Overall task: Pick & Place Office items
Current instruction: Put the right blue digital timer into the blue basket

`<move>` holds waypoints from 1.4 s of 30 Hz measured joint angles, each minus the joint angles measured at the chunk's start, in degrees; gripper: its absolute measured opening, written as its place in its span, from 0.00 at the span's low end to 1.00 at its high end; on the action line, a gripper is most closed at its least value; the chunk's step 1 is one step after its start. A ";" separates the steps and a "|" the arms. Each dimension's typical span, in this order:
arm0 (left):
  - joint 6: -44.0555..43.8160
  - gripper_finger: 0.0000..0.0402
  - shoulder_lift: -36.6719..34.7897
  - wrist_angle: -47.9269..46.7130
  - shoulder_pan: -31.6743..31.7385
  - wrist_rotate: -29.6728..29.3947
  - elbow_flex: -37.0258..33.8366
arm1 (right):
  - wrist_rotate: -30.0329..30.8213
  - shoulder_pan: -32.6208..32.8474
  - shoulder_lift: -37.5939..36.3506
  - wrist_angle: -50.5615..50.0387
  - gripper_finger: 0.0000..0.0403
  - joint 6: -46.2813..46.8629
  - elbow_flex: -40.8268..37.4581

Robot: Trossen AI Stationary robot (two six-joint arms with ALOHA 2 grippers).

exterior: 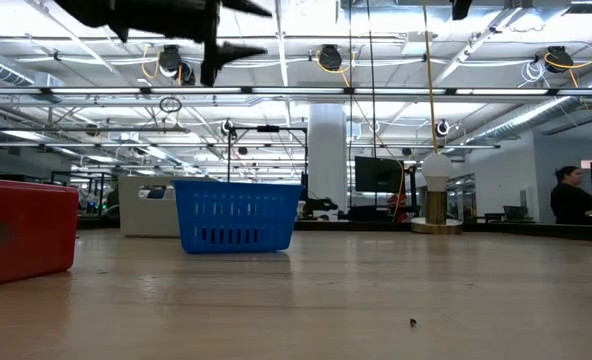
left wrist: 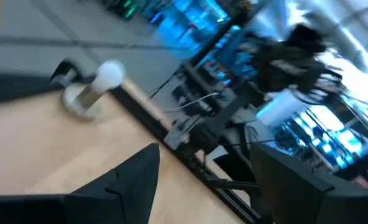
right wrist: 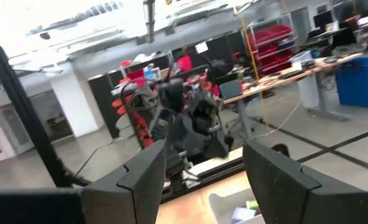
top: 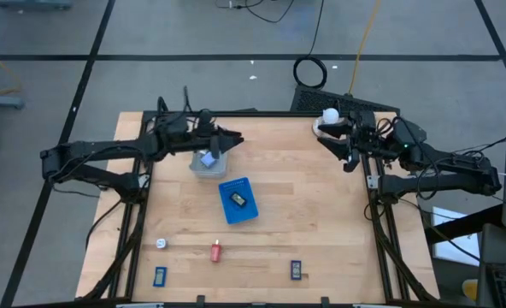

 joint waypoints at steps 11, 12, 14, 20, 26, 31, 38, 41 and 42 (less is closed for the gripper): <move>13.09 0.64 -12.69 -0.02 -6.45 -0.47 0.00 | -0.38 0.21 2.16 0.00 0.50 2.62 0.00; 13.65 0.64 -13.82 -0.80 -6.99 -0.47 0.00 | -1.34 0.33 2.54 0.01 0.50 2.94 0.00; 14.02 0.64 -15.98 -2.86 -7.99 -0.83 0.00 | -2.88 0.83 3.43 -0.22 0.50 3.79 0.04; 13.87 0.64 -20.31 -9.92 -10.89 -3.61 0.00 | -7.78 3.70 8.24 -0.64 0.50 7.32 0.04; 14.11 0.63 -23.71 -13.70 -13.45 -5.42 0.00 | -10.79 10.09 15.38 -7.94 0.50 8.48 4.13; 14.11 0.64 -26.75 -16.16 -15.72 -5.43 0.00 | -2.56 18.64 22.81 -23.27 0.50 2.58 16.36; 13.94 0.64 -29.20 -16.93 -17.81 -7.63 0.00 | 9.37 28.91 29.09 -39.64 0.50 6.99 29.04; 13.96 0.64 -29.87 -16.96 -18.49 -9.64 0.00 | 11.39 33.71 29.91 -41.37 0.50 12.03 30.03; 13.90 0.64 -30.03 -16.87 -18.76 -10.19 0.00 | 12.22 35.55 29.97 -41.44 0.50 13.76 30.03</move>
